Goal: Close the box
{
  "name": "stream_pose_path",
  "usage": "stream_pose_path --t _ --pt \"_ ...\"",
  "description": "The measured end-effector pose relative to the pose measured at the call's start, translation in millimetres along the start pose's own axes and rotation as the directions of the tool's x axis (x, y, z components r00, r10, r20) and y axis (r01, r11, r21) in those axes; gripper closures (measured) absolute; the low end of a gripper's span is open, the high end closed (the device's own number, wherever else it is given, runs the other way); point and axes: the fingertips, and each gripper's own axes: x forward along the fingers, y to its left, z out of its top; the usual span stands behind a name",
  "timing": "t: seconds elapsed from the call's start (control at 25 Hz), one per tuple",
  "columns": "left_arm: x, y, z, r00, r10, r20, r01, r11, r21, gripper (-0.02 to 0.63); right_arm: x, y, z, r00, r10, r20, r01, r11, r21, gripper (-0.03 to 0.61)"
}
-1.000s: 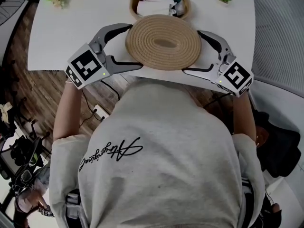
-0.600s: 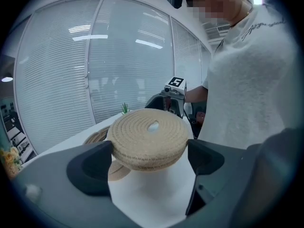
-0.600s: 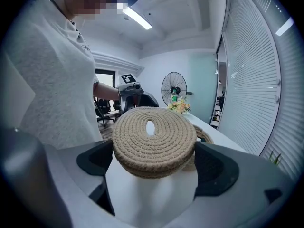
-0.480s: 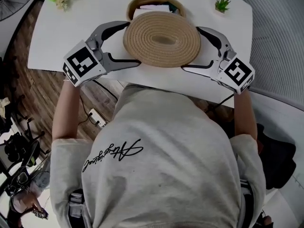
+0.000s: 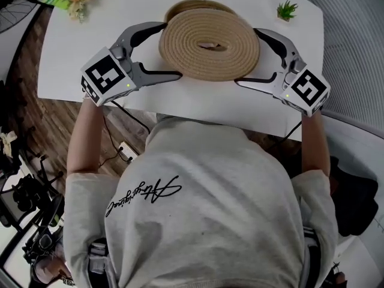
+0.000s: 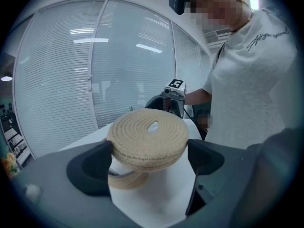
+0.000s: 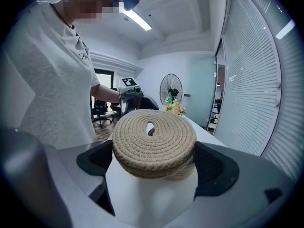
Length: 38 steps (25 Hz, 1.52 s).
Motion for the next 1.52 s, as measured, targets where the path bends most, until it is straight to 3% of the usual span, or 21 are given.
stream_pose_path --t 0.36,0.72,1.52 --pt "-2.0 38.2 -10.3 0.997 -0.074 0.01 0.074 0.997 0.024 0.12 20.7 -22.7 4.6 0.997 -0.067 -0.026 0.068 0.997 0.039 0.035" --pt "10.1 58.4 -10.5 0.995 -0.097 0.008 0.096 0.995 0.04 0.118 22.1 -43.1 -0.7 0.994 -0.096 -0.056 0.098 0.994 0.046 0.034" --pt "31.1 77.8 -34.3 0.994 -0.096 -0.044 0.096 0.995 0.006 0.118 38.9 -65.5 -28.5 0.993 -0.073 -0.096 0.08 0.994 0.072 0.031"
